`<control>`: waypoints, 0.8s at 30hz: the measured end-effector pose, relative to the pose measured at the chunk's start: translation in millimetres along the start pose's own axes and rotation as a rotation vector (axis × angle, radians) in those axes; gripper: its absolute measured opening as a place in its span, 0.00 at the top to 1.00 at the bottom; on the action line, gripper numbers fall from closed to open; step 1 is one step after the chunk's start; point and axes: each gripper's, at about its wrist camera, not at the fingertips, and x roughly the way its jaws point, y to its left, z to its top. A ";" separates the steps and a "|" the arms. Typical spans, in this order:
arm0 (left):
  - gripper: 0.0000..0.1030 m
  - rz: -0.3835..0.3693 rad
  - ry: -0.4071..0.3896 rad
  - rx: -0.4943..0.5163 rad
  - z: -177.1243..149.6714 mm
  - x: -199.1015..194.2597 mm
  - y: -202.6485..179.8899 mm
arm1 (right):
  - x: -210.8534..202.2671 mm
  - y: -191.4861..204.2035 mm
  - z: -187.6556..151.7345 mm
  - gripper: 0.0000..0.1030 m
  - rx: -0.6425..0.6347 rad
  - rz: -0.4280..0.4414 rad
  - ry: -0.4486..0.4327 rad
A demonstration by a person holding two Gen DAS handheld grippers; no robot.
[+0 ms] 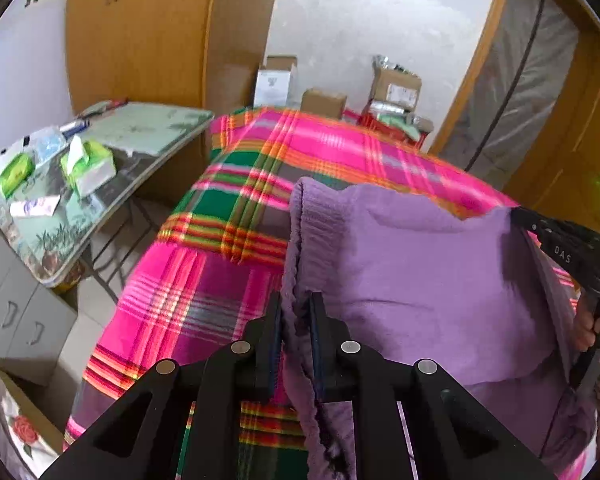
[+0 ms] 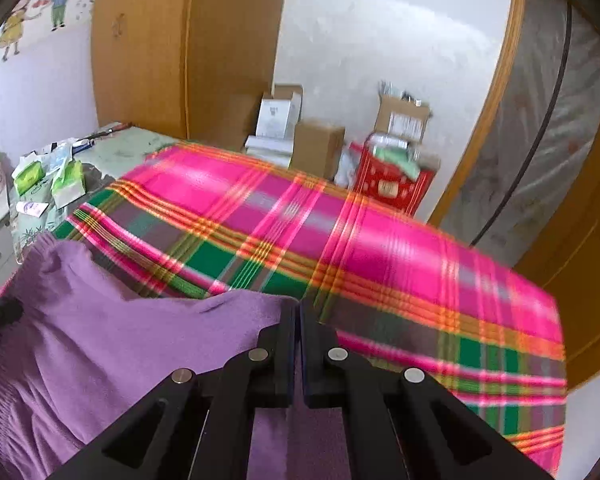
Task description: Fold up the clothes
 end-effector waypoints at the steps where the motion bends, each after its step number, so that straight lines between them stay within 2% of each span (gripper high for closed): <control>1: 0.87 0.003 0.006 -0.003 0.5 2.6 2.1 | 1.8 -0.4 -1.2 0.98 0.007 0.015 0.016; 5: 0.86 0.012 0.022 0.003 -6.1 4.4 4.0 | -4.2 -2.2 -4.2 0.97 0.020 0.046 0.033; 8: 0.85 0.030 0.002 0.011 -8.9 -6.8 3.8 | -21.4 -5.8 -5.0 0.96 0.033 0.086 0.023; 10: 0.80 0.021 -0.013 0.014 -11.2 -19.3 2.9 | -33.1 -8.1 -5.8 0.95 0.041 0.113 0.016; 13: 0.74 0.009 -0.035 0.020 -15.0 -37.5 -0.2 | -56.6 -12.4 -12.5 0.88 0.054 0.180 0.006; 15: 0.74 -0.001 -0.051 0.028 -19.4 -52.1 -6.0 | -77.1 -16.3 -21.0 0.84 0.063 0.215 -0.015; 18: 0.73 -0.048 -0.071 0.064 -29.7 -71.9 -22.0 | -109.5 -23.7 -39.7 0.82 0.071 0.248 -0.054; 20: 0.67 -0.089 -0.077 0.104 -38.8 -83.3 -37.6 | -130.5 -30.1 -54.9 0.80 0.084 0.265 -0.078; 24: 0.66 -0.178 -0.050 0.205 -60.9 -94.4 -77.8 | -166.2 -49.1 -92.9 0.79 0.144 0.286 -0.116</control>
